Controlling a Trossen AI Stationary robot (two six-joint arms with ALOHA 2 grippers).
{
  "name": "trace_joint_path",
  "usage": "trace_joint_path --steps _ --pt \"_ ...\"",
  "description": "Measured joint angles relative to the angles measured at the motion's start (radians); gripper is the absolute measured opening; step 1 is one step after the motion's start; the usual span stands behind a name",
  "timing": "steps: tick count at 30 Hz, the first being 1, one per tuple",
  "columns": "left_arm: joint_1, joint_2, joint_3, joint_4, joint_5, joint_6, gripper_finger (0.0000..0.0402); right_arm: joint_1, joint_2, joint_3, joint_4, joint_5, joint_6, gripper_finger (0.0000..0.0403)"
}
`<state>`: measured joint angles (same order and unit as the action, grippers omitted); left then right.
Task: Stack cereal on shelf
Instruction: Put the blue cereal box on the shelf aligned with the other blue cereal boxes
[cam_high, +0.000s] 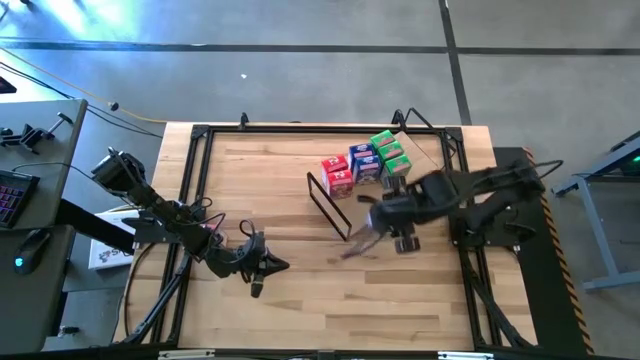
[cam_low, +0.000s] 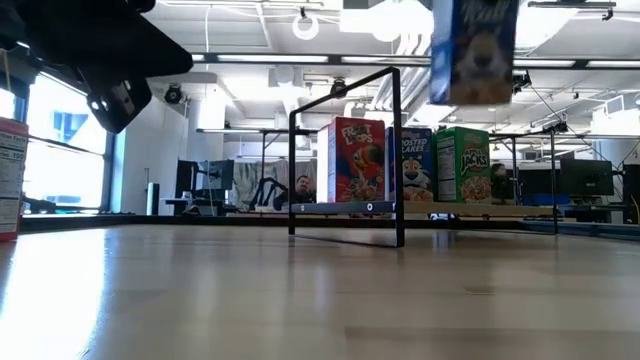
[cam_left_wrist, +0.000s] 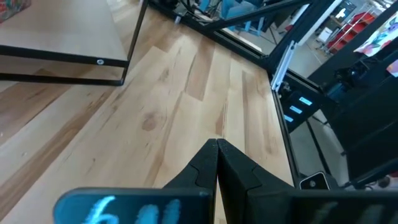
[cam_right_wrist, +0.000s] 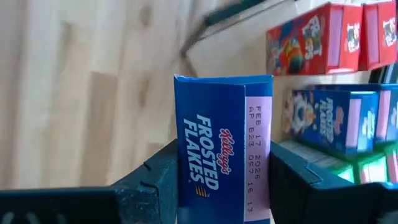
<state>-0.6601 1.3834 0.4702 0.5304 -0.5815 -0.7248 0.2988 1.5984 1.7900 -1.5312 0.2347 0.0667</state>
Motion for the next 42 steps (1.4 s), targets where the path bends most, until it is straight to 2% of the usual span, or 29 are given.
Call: trace_joint_path --steps 8,17,24,42 --pt "0.034 0.000 0.000 -0.001 0.032 -0.004 0.0000 -0.234 -0.077 -0.315 0.282 -0.107 -0.284 0.0165" --pt "0.059 0.000 0.000 -0.001 0.076 -0.004 0.0000 -0.403 -0.080 -0.423 0.366 -0.139 -0.416 0.0165" --pt "0.059 0.000 0.000 -0.001 0.078 -0.004 0.0000 -0.432 -0.080 -0.460 0.382 -0.037 -0.433 0.0170" --pt "0.059 0.000 0.000 -0.001 0.078 -0.006 0.0000 -0.429 -0.080 -0.460 0.446 -0.021 -0.410 0.0224"
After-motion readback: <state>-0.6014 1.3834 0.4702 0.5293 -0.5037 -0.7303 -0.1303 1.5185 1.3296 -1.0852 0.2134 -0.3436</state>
